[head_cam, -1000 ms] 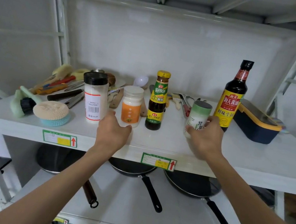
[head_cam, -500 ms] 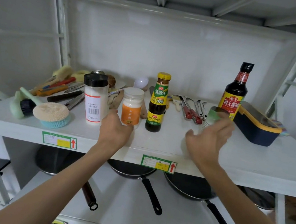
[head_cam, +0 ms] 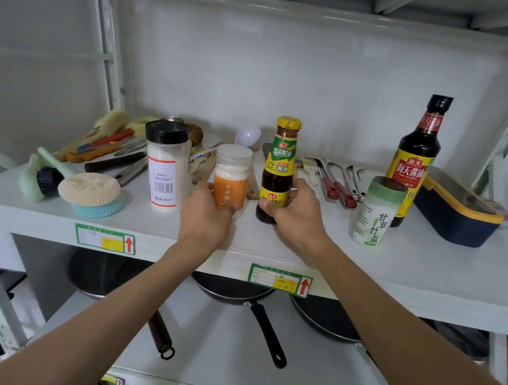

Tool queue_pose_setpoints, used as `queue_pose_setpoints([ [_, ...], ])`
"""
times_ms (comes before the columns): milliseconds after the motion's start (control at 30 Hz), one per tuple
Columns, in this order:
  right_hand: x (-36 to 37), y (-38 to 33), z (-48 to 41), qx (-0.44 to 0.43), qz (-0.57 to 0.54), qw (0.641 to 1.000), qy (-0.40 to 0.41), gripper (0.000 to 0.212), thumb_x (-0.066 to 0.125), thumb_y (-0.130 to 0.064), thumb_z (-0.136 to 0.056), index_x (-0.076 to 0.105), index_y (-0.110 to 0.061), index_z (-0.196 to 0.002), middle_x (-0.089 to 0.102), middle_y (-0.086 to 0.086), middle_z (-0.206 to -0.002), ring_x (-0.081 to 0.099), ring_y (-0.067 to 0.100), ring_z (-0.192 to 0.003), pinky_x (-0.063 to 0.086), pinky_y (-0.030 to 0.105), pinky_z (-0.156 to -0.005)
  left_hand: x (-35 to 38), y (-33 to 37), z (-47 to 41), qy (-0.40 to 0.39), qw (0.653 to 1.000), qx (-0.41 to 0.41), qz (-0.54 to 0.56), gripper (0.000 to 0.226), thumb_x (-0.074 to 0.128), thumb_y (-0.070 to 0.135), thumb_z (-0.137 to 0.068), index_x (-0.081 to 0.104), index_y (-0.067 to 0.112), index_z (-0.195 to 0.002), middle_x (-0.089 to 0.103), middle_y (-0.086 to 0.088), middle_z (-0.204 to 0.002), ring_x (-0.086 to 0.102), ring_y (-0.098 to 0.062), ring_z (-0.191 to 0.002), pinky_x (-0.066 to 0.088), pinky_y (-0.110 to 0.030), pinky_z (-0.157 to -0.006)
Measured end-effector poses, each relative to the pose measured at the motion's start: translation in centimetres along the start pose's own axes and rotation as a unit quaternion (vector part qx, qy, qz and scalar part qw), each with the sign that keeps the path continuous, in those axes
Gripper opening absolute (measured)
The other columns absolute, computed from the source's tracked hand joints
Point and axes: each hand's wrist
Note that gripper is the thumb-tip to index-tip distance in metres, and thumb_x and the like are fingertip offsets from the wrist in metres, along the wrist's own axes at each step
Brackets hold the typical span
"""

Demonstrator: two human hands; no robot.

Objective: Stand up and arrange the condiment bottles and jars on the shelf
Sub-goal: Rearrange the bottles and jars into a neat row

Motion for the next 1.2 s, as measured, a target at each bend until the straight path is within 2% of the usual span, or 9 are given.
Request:
queue_pose_setpoints([
  [200,-1.6,0.8,-0.1,0.017,0.023,0.998,0.047,0.051,0.077,-0.011,-0.079,0.051,-0.012,-0.123,0.063,0.002,-0.107,0.063,0.022,-0.102,0.053,0.036,-0.088,0.5,-0.1,-0.3,0.009,1.0,0.003,0.002,0.038,0.073,0.024,-0.083,0.064,0.008,-0.116,0.071,-0.008,-0.109,0.065,-0.025,-0.101,0.042,-0.026,-0.075],
  [367,-4.5,1.6,0.2,0.015,0.049,0.996,0.074,0.057,0.072,-0.006,-0.083,0.048,-0.013,-0.134,0.058,-0.001,-0.112,0.054,0.014,-0.103,0.041,0.027,-0.087,1.3,0.4,-0.1,0.003,1.0,0.005,-0.002,0.044,0.072,0.024,-0.084,0.061,0.006,-0.123,0.068,-0.009,-0.117,0.063,-0.027,-0.106,0.044,-0.028,-0.079],
  [500,-6.1,2.2,0.6,0.029,0.07,0.994,0.083,0.058,0.069,-0.009,-0.086,0.045,-0.012,-0.138,0.06,0.009,-0.131,0.056,0.026,-0.119,0.042,0.03,-0.094,1.6,0.7,0.2,0.003,1.0,0.005,0.007,0.044,0.072,0.024,-0.083,0.061,0.006,-0.121,0.069,-0.01,-0.116,0.063,-0.028,-0.109,0.046,-0.031,-0.086],
  [567,-6.2,2.1,0.7,0.027,0.088,0.994,0.067,0.06,0.07,-0.011,-0.086,0.044,-0.013,-0.14,0.06,0.009,-0.133,0.056,0.027,-0.122,0.042,0.032,-0.098,1.4,0.9,0.4,-0.004,1.0,0.007,0.009,0.046,0.073,0.024,-0.084,0.059,0.005,-0.124,0.067,-0.011,-0.119,0.062,-0.027,-0.111,0.044,-0.029,-0.086],
  [700,-5.6,1.3,1.5,0.033,0.115,0.992,0.049,0.06,0.073,-0.012,-0.084,0.044,-0.012,-0.137,0.061,0.009,-0.131,0.056,0.028,-0.12,0.038,0.027,-0.092,-0.7,0.5,1.4,0.005,1.0,0.024,0.02,0.056,0.072,0.026,-0.086,0.053,0.004,-0.134,0.062,-0.01,-0.129,0.06,-0.023,-0.116,0.047,-0.03,-0.094],
  [867,-3.8,0.2,4.3,0.056,0.17,0.97,0.163,0.059,0.065,0.009,-0.076,0.041,0.002,-0.129,0.048,0.022,-0.132,0.047,0.036,-0.121,0.041,0.034,-0.093,-4.8,-1.9,2.0,0.087,0.995,0.033,0.038,0.046,0.071,0.022,-0.085,0.056,0.01,-0.127,0.064,-0.005,-0.118,0.06,-0.016,-0.106,0.046,-0.026,-0.088],
  [1000,-0.5,-2.0,7.0,-0.05,0.11,0.97,0.209,0.048,0.054,0.016,-0.071,0.044,-0.004,-0.113,0.046,0.015,-0.115,0.047,0.024,-0.1,0.04,0.028,-0.083,-6.4,-2.9,1.0,0.114,0.993,0.008,0.036,0.06,0.075,0.018,-0.082,0.045,0.008,-0.133,0.056,-0.007,-0.129,0.055,-0.021,-0.115,0.046,-0.03,-0.094],
  [1133,2.1,-8.2,6.7,-0.147,0.079,0.977,0.134,0.028,0.053,0.004,-0.08,0.054,-0.014,-0.101,0.058,0.001,-0.097,0.055,0.012,-0.083,0.04,0.01,-0.066,-6.5,-3.1,-0.7,0.118,0.992,-0.006,0.037,0.067,0.077,0.014,-0.079,0.04,0.005,-0.134,0.052,-0.012,-0.134,0.05,-0.028,-0.125,0.044,-0.04,-0.103],
  [1200,3.3,-11.6,5.2,-0.176,0.088,0.977,0.082,0.02,0.051,-0.002,-0.082,0.058,-0.013,-0.097,0.062,-0.003,-0.086,0.057,0.01,-0.076,0.04,0.007,-0.06,-6.4,-3.3,-1.4,0.113,0.993,-0.019,0.034,0.068,0.076,0.013,-0.08,0.038,0.004,-0.136,0.05,-0.013,-0.136,0.047,-0.03,-0.128,0.042,-0.042,-0.104],
])
Point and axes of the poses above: each hand's wrist, its own z-axis away from the middle knuckle, its own x-axis out of the palm, y = z × x
